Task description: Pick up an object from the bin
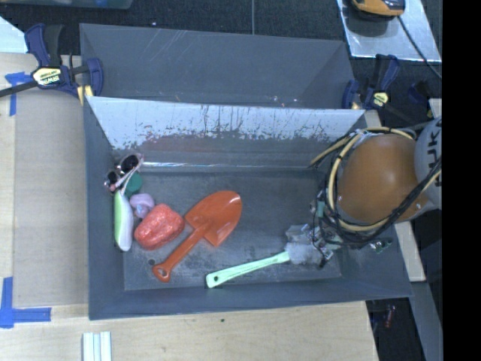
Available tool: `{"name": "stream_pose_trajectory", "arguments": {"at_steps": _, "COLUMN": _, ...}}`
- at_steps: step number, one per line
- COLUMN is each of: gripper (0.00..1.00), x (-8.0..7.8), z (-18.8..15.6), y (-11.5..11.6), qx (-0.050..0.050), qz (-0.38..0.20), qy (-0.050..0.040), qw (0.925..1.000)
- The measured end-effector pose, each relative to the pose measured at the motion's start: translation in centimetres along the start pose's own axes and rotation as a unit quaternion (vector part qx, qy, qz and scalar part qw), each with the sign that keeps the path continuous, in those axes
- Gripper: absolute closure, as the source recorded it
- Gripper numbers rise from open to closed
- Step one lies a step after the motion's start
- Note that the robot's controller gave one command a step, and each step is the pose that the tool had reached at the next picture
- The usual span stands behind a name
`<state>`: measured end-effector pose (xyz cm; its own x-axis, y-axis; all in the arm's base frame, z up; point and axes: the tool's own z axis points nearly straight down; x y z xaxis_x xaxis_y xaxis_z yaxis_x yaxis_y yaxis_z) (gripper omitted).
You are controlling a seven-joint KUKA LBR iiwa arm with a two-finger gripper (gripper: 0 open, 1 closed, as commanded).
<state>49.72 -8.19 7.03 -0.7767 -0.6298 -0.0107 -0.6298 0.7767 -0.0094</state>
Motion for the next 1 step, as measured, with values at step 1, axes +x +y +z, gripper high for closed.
{"name": "stream_pose_trajectory", "arguments": {"at_steps": 1, "gripper": 1.00, "x": -0.01, "z": -0.02, "y": 0.01, "qx": 0.000, "qz": -0.001, "qy": 0.0000, "qw": 1.0000}}
